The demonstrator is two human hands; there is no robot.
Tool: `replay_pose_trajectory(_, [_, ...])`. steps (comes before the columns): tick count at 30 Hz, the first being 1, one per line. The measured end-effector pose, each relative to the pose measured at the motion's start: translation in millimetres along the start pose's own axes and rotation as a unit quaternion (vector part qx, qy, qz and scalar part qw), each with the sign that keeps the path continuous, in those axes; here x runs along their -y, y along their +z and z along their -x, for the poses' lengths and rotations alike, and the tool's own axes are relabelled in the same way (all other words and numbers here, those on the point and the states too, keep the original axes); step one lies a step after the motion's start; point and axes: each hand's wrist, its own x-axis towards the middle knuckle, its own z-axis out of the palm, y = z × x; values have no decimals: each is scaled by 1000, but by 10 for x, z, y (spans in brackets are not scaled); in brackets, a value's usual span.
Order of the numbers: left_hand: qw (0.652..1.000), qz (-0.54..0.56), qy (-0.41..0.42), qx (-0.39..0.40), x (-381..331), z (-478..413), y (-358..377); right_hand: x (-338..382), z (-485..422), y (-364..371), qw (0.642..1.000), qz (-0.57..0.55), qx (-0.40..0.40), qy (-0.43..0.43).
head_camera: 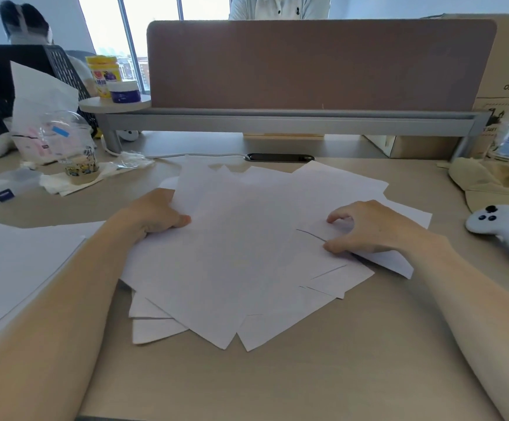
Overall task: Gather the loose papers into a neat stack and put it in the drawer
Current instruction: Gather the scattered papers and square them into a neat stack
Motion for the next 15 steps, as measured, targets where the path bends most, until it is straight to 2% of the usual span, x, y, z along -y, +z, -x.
replay_pose_trajectory(4, [995,89,-47,27,-12,21,5,129,-35,13,998,49,-36,3])
replay_pose_trajectory(8, [979,161,-74,100,-11,69,-44,199,-61,58,990,101,-102,1])
replay_pose_trajectory(10, [975,175,-78,110,-13,67,-27,142,-101,78,986,73,-149,20])
replay_pose_trajectory(15, [969,222,-85,67,41,-6,-33,-116,-137,-52,974,-67,-209,60])
